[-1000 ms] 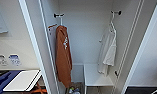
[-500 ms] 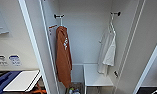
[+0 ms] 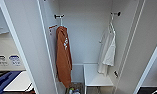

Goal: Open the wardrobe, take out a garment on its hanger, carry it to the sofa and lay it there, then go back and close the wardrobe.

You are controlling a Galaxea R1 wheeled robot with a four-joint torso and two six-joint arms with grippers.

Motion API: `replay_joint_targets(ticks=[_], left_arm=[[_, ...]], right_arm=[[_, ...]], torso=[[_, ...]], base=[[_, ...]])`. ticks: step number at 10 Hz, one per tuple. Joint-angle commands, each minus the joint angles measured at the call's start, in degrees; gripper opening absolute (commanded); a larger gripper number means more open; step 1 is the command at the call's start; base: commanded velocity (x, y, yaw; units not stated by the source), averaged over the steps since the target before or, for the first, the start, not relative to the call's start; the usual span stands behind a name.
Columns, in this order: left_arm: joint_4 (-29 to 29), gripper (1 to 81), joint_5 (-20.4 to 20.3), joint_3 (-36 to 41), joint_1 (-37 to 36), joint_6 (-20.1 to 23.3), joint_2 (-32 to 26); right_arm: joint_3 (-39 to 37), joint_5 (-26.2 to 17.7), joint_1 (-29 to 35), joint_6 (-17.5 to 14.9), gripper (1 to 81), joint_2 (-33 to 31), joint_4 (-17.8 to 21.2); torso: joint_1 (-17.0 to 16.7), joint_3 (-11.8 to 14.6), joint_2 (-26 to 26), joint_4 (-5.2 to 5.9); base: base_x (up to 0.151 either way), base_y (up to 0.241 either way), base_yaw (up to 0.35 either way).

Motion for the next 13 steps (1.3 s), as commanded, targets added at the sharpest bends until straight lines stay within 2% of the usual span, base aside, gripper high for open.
replay_joint_targets(ticks=[1,4,7,13], left_arm=[[-0.1,81.1,0.6,-5.0,-1.4,-0.2,1.8],[0.1,81.1,0.6,-13.2,1.8,-0.3,8.2],[0.5,81.1,0.8,-19.7,4.1,-0.3,15.1],[0.5,81.1,1.2,-33.5,7.7,-0.2,27.0]], right_arm=[[-4.9,-2.6,3.5,0.3,81.1,-0.6,2.3],[-13.2,-2.7,-1.6,0.3,81.1,4.6,4.3],[-21.6,-1.6,-8.7,0.3,81.1,13.6,4.4],[-30.8,0.0,-14.3,0.3,81.1,24.6,4.4]], torso=[[0.0,0.0,0.0,0.0],[0.0,0.0,0.0,0.0],[0.0,0.0,0.0,0.0],[0.0,0.0,0.0,0.0]], base=[[0.0,0.0,0.0],[0.0,0.0,0.0],[0.0,0.0,0.0],[0.0,0.0,0.0]])
